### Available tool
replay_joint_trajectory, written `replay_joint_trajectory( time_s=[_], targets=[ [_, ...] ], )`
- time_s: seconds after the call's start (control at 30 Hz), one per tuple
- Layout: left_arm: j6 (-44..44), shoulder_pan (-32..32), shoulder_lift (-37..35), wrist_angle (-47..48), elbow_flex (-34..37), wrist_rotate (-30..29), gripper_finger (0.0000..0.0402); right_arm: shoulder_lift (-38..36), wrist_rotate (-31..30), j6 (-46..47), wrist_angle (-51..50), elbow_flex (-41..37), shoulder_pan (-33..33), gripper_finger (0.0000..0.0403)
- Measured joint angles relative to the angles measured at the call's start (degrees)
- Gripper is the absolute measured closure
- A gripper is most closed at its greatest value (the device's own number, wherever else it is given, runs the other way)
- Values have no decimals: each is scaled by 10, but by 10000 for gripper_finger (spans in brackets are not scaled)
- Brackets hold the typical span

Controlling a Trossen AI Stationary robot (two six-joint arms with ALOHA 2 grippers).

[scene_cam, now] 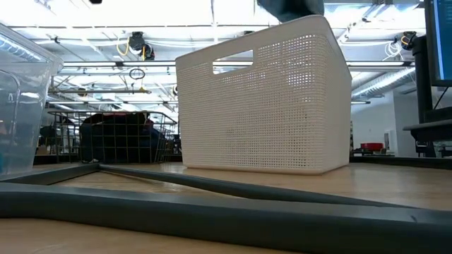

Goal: Pick & Place Cloths
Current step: Put the blue polo shirt into the white bin

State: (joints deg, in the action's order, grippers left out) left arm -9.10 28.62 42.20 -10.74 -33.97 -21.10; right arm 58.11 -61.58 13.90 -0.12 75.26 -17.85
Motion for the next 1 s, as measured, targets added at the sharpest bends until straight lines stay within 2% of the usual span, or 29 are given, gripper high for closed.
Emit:
replay_joint_trajectory(
  time_s=[0.17,0.37,0.7,1.0],
  targets=[
    [1,0,-39,5,35,-22,383,9,35,103,-68,0,38,391],
    [4,0,-81,29,66,-40,383,34,132,232,-153,0,106,391],
    [12,0,-167,66,106,-50,383,62,248,338,-243,0,232,391],
    [29,0,-227,69,145,-50,383,105,361,421,-304,0,318,391]
  ],
)
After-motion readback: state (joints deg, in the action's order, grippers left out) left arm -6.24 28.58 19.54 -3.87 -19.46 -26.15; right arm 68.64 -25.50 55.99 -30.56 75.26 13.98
